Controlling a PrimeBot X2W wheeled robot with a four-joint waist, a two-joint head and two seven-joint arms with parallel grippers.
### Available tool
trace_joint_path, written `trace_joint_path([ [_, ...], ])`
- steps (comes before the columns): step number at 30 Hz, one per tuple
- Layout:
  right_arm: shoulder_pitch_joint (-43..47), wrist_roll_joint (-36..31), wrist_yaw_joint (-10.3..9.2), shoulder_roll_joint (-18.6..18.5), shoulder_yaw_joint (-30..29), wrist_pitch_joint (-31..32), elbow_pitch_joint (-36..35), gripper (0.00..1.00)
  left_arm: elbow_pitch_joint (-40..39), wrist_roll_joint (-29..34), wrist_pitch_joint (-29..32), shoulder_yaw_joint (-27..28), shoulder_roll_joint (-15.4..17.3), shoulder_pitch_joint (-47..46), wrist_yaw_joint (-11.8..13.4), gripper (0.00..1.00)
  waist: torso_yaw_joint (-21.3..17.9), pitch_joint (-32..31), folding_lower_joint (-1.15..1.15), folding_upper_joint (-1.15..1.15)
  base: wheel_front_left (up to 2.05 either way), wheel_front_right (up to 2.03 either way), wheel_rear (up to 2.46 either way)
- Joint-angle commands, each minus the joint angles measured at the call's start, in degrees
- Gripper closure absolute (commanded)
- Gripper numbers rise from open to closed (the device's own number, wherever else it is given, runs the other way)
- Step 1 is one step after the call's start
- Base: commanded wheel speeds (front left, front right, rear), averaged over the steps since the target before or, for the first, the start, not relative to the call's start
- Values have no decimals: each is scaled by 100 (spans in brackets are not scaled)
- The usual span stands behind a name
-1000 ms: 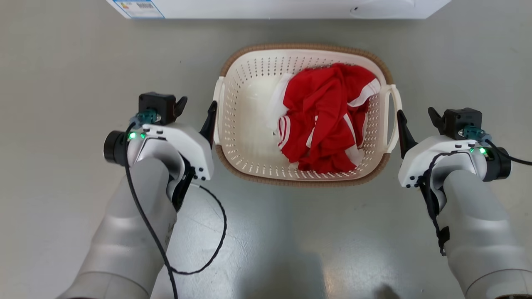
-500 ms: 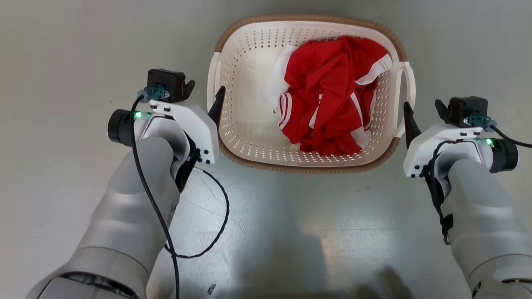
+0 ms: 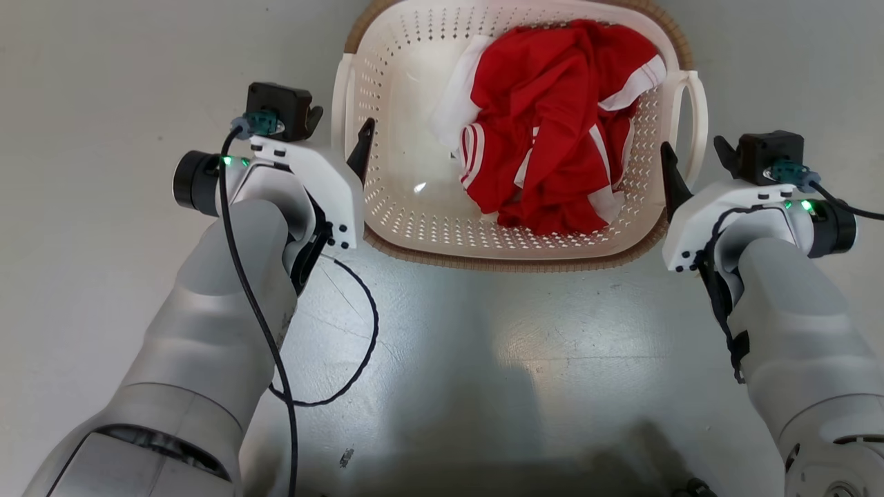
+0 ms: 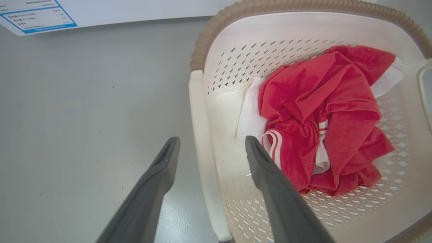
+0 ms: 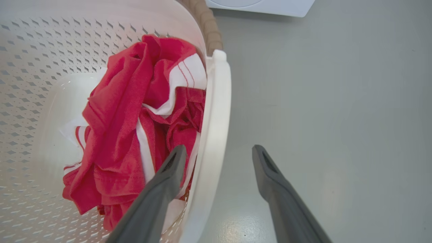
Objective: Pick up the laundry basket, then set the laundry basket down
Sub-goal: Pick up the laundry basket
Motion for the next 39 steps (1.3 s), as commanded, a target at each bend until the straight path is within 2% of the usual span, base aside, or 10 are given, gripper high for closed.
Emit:
trace_joint_path([
  [1,58,57,35,67,152,-84,21,0,-36,-73,4,25,135,-40,72,0,-7,43,0,0,0,0,0],
  [20,-327,400,35,67,692,-88,181,0,24,-436,513,-741,135,-431,410,0,-25,354,0,0,0,0,0],
  [39,-370,801,35,67,1063,-36,208,0,145,-712,584,-1157,135,-626,490,0,-44,434,0,0,0,0,0],
])
